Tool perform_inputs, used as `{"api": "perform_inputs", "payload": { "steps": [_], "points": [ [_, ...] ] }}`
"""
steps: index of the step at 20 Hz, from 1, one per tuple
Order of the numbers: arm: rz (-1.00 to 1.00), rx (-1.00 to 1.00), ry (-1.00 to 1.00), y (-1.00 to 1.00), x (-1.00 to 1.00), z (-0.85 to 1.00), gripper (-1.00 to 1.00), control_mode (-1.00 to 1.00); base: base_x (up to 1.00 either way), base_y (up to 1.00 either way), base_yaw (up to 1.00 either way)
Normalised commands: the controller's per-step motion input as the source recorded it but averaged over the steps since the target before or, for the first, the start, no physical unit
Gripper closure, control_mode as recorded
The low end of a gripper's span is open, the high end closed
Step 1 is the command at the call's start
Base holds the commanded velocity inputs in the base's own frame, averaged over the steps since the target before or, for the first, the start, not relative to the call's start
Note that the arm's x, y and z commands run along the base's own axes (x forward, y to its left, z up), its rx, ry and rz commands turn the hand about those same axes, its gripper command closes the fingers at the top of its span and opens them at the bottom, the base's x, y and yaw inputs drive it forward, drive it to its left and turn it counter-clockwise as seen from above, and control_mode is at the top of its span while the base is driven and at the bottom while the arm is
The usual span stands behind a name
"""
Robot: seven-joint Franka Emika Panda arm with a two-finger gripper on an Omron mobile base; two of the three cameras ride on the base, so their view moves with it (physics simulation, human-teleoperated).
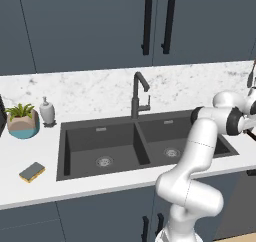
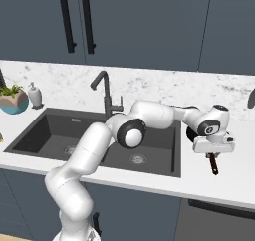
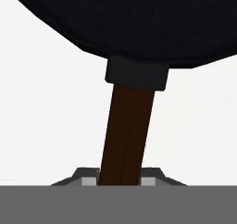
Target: Pick the pan and sponge and place them into the sink. Then turn on the water.
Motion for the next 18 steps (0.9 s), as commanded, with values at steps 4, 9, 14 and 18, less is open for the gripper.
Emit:
{"api": "perform_inputs", "payload": {
  "steps": [4,9,14,18],
  "points": [
    [0.01,0.00,0.00,0.04,0.00,0.00,1.00,-1.00,0.00,0.00,0.00],
    [0.03,0.00,0.00,0.07,0.00,0.02,1.00,-1.00,0.00,0.00,0.00],
    [0.04,0.00,-0.02,0.20,-0.04,0.27,1.00,-1.00,0.00,0.00,0.00],
    [0.02,0.00,-0.03,0.49,-0.13,0.31,1.00,-1.00,0.00,0.00,0.00]
  ]
}}
